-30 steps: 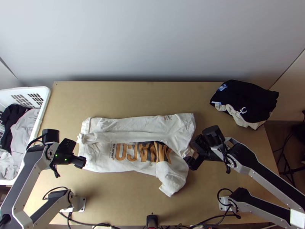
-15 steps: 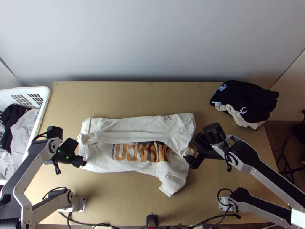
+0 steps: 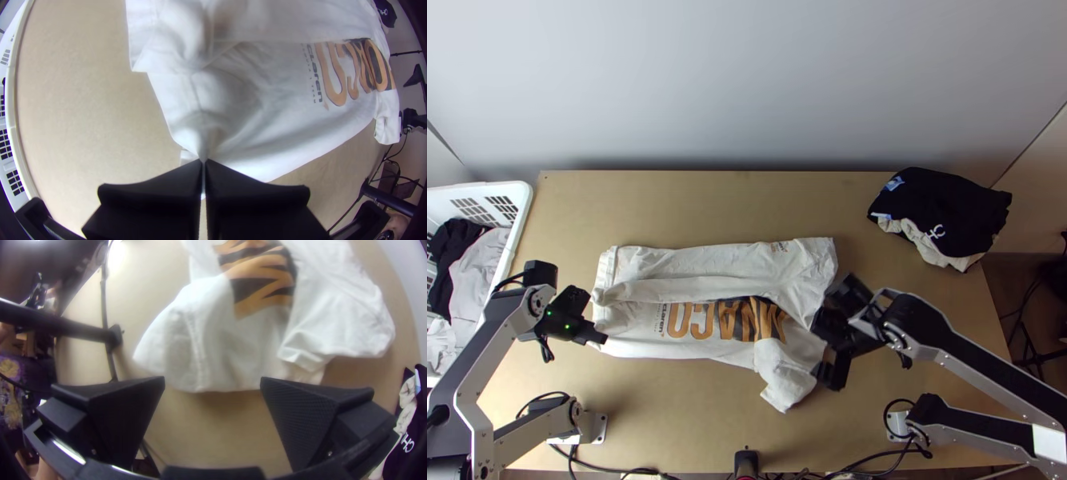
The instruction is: Fold the t-shirt
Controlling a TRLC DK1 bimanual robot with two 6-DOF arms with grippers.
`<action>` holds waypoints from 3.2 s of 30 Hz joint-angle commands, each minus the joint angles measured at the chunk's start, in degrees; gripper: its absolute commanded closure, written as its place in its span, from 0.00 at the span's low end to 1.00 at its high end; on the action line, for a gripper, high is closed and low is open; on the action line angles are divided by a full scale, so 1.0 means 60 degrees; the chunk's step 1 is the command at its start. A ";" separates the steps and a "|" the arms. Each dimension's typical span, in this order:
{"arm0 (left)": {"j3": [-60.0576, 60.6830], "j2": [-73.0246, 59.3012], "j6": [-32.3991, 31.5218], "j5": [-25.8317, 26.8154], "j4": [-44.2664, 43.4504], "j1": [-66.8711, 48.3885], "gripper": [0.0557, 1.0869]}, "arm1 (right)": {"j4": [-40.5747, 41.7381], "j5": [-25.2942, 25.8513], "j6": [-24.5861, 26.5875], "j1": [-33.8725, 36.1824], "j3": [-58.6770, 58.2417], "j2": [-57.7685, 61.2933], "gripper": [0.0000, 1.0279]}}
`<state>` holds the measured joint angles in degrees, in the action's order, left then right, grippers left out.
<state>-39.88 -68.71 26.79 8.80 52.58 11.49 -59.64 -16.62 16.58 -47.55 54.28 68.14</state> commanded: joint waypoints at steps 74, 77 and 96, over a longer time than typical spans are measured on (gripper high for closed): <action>-0.4618 -0.1864 -0.2780 0.0863 -0.1424 -0.0142 0.97 | 0.2557 0.0954 0.1529 0.4380 0.3170 0.3643 0.97; -0.5058 -0.2509 -0.2882 0.0863 -0.1746 -0.0171 0.97 | 0.2557 0.0954 0.1646 0.4541 0.3595 0.4391 0.97; -0.6903 -0.5907 -0.3146 0.0365 -0.3006 -0.0567 0.97 | 0.2542 0.0954 0.1192 0.5054 0.6964 0.8243 0.97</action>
<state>-78.08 -97.30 8.34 11.84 36.25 8.82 -44.25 -10.90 25.10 -17.85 90.02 109.97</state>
